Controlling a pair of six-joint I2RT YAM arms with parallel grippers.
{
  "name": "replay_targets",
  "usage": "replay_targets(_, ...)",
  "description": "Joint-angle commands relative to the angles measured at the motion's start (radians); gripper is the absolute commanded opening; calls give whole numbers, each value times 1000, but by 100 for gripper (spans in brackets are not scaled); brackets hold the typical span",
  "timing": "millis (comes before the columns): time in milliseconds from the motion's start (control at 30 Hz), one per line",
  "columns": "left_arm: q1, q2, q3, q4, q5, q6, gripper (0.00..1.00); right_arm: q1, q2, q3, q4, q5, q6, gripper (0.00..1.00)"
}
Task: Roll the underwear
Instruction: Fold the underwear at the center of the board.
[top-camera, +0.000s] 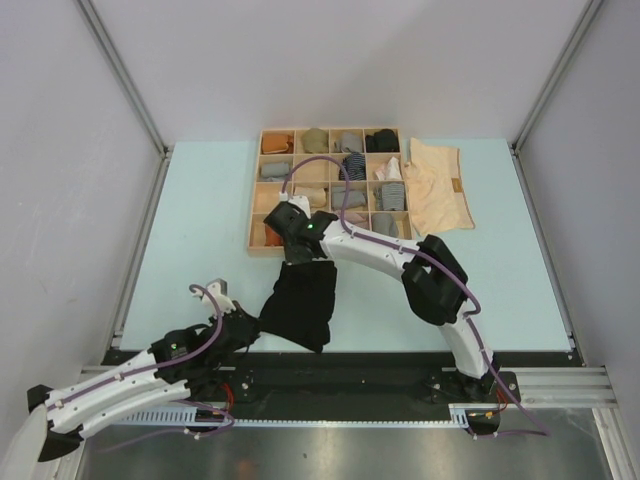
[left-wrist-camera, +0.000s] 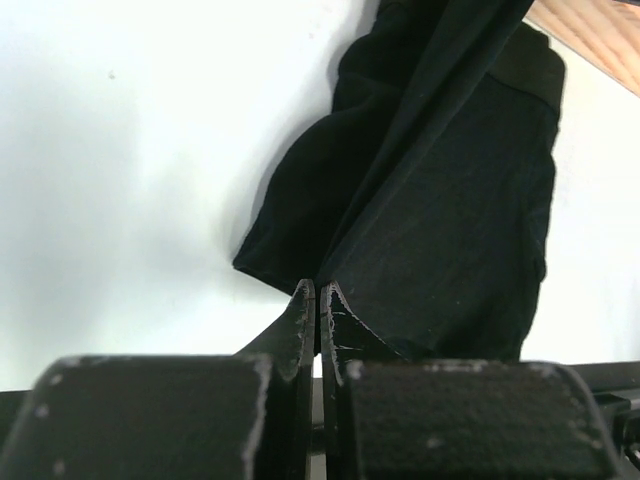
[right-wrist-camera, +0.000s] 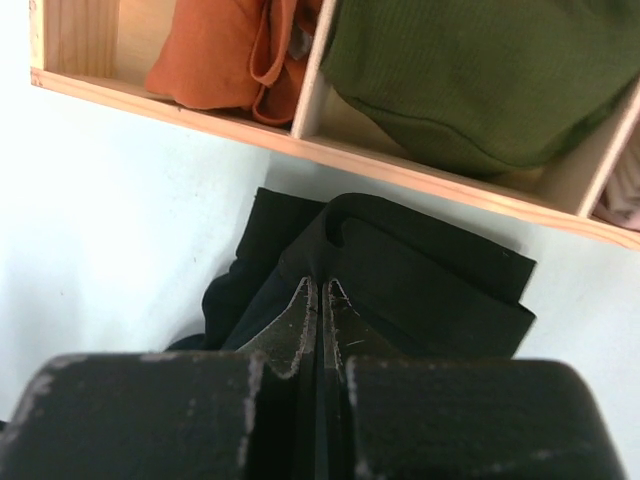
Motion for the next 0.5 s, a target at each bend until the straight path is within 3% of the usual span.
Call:
replay_targets(0, 6, 20, -17, -42, -23, -65, 0, -1, 29, 63, 46, 8, -7, 0)
replay_targets(67, 4, 19, -20, -54, -18, -82, 6, -1, 40, 66, 60, -9, -10, 0)
replay_targets(133, 4, 7, -16, -65, -17, -88, 19, -1, 52, 86, 62, -30, -22, 17)
replay_targets(167, 4, -1, -13, -66, -20, -88, 36, -1, 52, 93, 62, -39, -27, 25)
replay_targets(200, 4, -12, -10, -71, -23, -86, 50, -1, 51, 103, 63, -45, -37, 45)
replay_targets(267, 6, -13, 7, -79, -34, -82, 76, 0, 32, 107, 62, -56, -50, 59)
replay_targets(300, 4, -12, 15, -83, -46, -80, 82, -6, 22, 110, 60, -61, -56, 66)
replay_targets(367, 6, 13, 35, -79, -57, -71, 89, -18, -26, 94, 52, -67, -68, 68)
replay_targets(467, 4, 83, 56, -37, -89, -28, 90, -44, -96, -3, 65, -90, -77, 69)
